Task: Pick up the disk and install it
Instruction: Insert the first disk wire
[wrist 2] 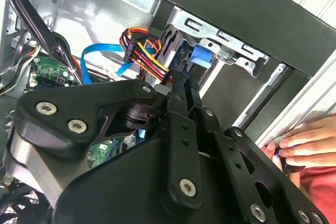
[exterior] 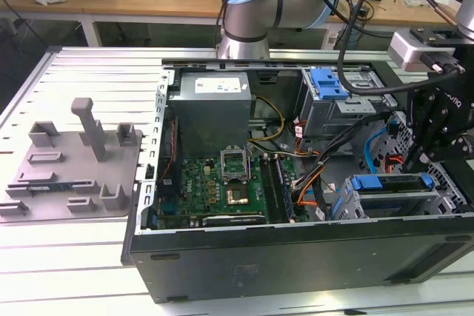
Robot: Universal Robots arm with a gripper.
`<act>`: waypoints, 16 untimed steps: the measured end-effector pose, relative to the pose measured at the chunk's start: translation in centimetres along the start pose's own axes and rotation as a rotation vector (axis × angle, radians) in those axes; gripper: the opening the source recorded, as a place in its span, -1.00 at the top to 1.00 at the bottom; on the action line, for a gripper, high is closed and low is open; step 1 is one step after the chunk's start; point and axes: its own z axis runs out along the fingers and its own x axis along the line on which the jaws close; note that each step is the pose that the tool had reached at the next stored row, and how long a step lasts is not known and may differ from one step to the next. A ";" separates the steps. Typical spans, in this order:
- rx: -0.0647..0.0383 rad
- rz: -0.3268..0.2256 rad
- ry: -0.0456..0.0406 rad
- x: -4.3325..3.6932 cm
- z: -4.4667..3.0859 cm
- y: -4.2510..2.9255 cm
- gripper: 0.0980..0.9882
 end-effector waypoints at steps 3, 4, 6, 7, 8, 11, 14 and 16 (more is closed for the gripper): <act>0.000 0.001 0.0004 -0.04 0.04 0.01 0.85; 0.000 0.002 0.0019 -0.05 0.03 0.01 0.85; 0.000 0.008 0.0071 -0.21 -0.02 0.01 0.85; 0.000 0.009 0.0094 -0.30 -0.09 0.01 0.85; 0.000 0.010 0.0116 -0.44 -0.23 0.01 0.85; -0.001 0.020 0.0178 -0.65 -0.42 -0.02 0.85; -0.004 0.061 0.0240 -0.65 -0.42 -0.11 0.85; -0.005 0.069 0.0246 -0.67 -0.42 -0.10 0.85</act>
